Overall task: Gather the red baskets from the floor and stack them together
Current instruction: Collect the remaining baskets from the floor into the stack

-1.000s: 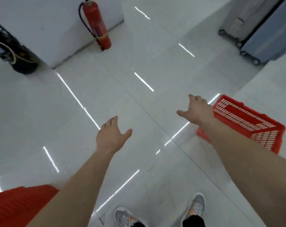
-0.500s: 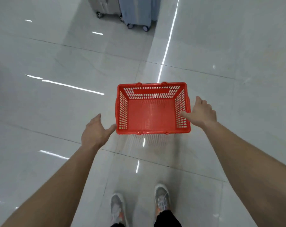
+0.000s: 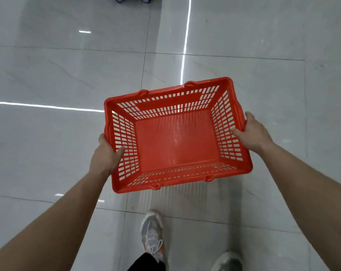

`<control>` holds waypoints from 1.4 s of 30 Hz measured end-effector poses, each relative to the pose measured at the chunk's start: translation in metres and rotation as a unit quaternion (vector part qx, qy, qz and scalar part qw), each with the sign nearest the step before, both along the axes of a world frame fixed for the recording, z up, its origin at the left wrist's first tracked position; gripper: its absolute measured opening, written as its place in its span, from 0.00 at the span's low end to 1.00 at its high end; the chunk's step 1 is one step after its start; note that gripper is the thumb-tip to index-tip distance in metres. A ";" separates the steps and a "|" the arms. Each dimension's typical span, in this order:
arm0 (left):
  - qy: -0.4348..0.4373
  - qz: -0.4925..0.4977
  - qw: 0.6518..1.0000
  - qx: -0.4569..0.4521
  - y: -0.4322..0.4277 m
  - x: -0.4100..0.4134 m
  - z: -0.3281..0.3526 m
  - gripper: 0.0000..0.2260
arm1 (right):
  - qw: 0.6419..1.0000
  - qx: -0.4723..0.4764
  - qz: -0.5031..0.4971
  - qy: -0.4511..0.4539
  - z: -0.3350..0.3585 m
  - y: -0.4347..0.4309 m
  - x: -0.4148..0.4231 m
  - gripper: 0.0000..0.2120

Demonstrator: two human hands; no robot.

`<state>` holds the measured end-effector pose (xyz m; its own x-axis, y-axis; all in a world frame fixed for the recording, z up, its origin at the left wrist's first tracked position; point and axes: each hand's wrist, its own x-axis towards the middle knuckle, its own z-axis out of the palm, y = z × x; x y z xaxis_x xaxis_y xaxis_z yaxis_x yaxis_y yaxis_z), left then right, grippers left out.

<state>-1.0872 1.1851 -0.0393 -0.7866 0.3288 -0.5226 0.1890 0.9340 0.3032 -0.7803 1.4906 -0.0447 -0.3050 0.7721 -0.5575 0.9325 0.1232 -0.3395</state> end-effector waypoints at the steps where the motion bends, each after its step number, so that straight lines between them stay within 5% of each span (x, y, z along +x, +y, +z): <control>1: 0.004 0.003 1.000 0.002 -0.003 0.000 -0.006 0.32 | 1.000 0.001 -0.001 0.010 -0.005 0.001 -0.003 0.27; 12: 0.006 0.044 0.998 0.048 -0.066 0.043 0.083 0.27 | 0.998 0.043 0.036 0.041 0.085 -0.015 0.001 0.21; 21: 0.054 0.244 0.966 0.063 -0.224 0.128 0.220 0.27 | 0.968 0.051 0.214 0.117 0.211 -0.104 -0.059 0.20; 29: 0.080 0.406 0.908 0.058 -0.428 0.226 0.294 0.26 | 0.913 0.023 0.367 0.180 0.281 -0.287 -0.115 0.19; 42: 0.234 0.595 0.764 0.078 -0.753 0.410 0.410 0.21 | 0.811 0.016 0.517 0.273 0.401 -0.679 -0.129 0.21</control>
<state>-0.6770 0.4319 0.3704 -0.6656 -0.7367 -0.1191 -0.6449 0.4875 0.5887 -0.9091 0.8112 0.3565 -0.9935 -0.0433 -0.1057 0.0360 0.7599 -0.6490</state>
